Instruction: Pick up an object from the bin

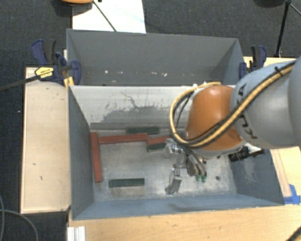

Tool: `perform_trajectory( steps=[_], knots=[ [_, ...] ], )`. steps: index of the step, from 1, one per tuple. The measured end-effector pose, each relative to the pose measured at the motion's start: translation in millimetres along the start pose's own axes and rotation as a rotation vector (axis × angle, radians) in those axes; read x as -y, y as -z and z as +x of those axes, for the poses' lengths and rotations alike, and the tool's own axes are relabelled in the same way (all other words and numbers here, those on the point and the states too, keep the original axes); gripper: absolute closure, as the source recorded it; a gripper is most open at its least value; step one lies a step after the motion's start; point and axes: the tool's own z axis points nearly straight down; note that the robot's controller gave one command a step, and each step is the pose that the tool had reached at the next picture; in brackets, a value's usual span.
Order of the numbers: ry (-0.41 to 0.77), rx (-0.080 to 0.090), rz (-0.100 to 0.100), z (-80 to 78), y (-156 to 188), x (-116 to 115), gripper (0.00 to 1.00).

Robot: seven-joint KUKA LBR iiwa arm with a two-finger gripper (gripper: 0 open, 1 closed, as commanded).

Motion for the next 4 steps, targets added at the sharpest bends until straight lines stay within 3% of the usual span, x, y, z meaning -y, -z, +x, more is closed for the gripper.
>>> perform_trajectory(
  steps=[1,2,3,4],
  knots=[
    [-0.185,0.0,-0.001,2.0,-15.8,-39.1,0.0],
    [0.075,-0.001,-0.002,9.4,-46.8,-49.0,0.0],
    [0.032,0.001,-0.001,9.1,-56.4,-69.5,0.0],
    [0.018,0.0,-0.001,6.2,-63.1,-90.7,1.0]
  ],
)
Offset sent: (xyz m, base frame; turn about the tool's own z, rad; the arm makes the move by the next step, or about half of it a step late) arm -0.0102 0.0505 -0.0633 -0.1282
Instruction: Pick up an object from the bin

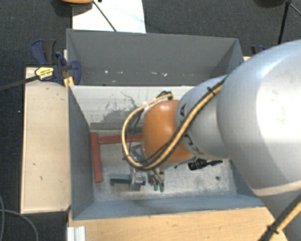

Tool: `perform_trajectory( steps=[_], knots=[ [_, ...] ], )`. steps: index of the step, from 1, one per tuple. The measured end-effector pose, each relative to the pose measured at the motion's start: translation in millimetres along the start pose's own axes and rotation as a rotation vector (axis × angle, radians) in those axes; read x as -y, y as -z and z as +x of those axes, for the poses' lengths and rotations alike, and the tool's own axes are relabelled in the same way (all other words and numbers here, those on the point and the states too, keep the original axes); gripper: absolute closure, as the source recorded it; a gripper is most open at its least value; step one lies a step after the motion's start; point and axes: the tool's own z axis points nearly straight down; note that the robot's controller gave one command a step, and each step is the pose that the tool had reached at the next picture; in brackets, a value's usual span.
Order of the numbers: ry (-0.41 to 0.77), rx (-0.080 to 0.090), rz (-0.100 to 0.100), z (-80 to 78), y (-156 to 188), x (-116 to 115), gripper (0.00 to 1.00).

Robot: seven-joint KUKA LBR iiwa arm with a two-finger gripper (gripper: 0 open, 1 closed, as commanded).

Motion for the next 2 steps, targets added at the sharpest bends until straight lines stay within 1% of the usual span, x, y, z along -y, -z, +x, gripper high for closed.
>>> perform_trajectory(
  steps=[2],
  knots=[
    [0.001,-0.002,0.001,0.7,1.9,0.3,1.0]
  ],
)
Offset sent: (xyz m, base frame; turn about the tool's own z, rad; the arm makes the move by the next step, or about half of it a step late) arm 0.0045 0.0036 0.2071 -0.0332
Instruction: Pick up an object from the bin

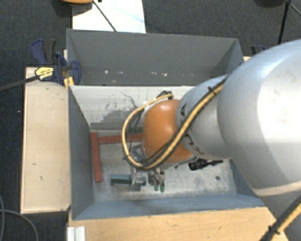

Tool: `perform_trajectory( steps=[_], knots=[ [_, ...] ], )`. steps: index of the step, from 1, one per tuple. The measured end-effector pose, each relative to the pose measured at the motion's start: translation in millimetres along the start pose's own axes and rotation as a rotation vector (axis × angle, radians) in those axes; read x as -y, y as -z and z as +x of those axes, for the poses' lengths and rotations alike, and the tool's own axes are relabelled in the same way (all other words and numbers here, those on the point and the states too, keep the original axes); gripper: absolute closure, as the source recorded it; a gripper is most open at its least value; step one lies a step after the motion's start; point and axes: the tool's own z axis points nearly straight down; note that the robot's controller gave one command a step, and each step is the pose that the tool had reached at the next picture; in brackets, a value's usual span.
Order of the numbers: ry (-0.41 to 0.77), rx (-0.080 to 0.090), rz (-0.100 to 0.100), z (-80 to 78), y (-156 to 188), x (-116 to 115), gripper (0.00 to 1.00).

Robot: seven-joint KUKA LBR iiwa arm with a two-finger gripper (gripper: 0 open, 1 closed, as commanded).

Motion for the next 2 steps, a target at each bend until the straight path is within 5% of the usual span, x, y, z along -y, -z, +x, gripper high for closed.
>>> perform_trajectory(
  steps=[1,2],
  knots=[
    [0.022,0.002,0.001,-6.7,61.3,-9.9,1.0],
    [0.023,0.0,0.0,-7.5,159.6,13.0,1.0]
  ],
)
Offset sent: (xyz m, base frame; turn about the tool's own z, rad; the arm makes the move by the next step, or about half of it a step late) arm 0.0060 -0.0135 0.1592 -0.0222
